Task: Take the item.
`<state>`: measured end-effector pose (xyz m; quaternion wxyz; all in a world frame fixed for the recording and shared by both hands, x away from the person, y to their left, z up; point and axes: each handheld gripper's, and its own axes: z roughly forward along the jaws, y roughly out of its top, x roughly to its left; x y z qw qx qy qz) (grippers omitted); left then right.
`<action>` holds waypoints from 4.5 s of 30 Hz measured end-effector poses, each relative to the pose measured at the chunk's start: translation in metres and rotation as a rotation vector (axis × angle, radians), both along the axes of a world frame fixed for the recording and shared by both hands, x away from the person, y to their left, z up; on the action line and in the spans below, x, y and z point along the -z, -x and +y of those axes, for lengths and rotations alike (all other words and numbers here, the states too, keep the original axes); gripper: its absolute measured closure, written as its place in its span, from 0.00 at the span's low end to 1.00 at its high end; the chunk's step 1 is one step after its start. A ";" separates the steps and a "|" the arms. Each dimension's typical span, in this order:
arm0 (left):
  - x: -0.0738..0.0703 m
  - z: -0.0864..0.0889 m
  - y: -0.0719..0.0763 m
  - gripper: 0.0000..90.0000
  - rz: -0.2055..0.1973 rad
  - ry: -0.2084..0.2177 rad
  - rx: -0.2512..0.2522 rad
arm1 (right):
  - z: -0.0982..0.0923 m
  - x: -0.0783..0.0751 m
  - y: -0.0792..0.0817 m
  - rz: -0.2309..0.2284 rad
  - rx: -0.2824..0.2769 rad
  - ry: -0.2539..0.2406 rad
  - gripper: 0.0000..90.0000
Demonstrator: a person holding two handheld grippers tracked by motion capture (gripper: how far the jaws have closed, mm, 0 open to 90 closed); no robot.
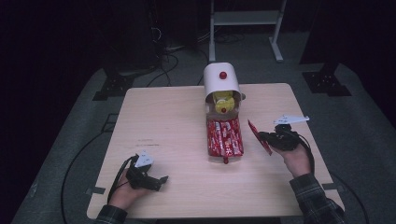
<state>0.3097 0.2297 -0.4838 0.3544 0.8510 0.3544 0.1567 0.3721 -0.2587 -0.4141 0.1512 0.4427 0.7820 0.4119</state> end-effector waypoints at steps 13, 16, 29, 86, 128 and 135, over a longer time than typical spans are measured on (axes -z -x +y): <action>0.000 0.000 0.000 0.00 0.000 0.000 0.000 | 0.007 0.015 -0.009 0.025 -0.007 0.054 0.97; 0.000 0.000 0.000 0.00 0.001 -0.001 0.000 | 0.010 0.023 -0.011 0.039 -0.012 0.064 0.97; 0.000 0.000 0.000 0.00 0.001 -0.001 0.000 | 0.013 0.035 -0.016 0.063 -0.009 0.091 0.96; 0.000 -0.001 -0.002 0.00 0.000 0.002 0.007 | -0.016 0.043 0.041 0.003 0.075 0.068 0.01; 0.000 -0.001 -0.002 0.00 0.000 0.002 0.006 | -0.034 0.074 0.062 0.028 0.110 0.155 0.01; 0.000 -0.001 -0.002 0.00 0.000 0.002 0.006 | -0.034 0.074 0.062 0.028 0.111 0.155 0.01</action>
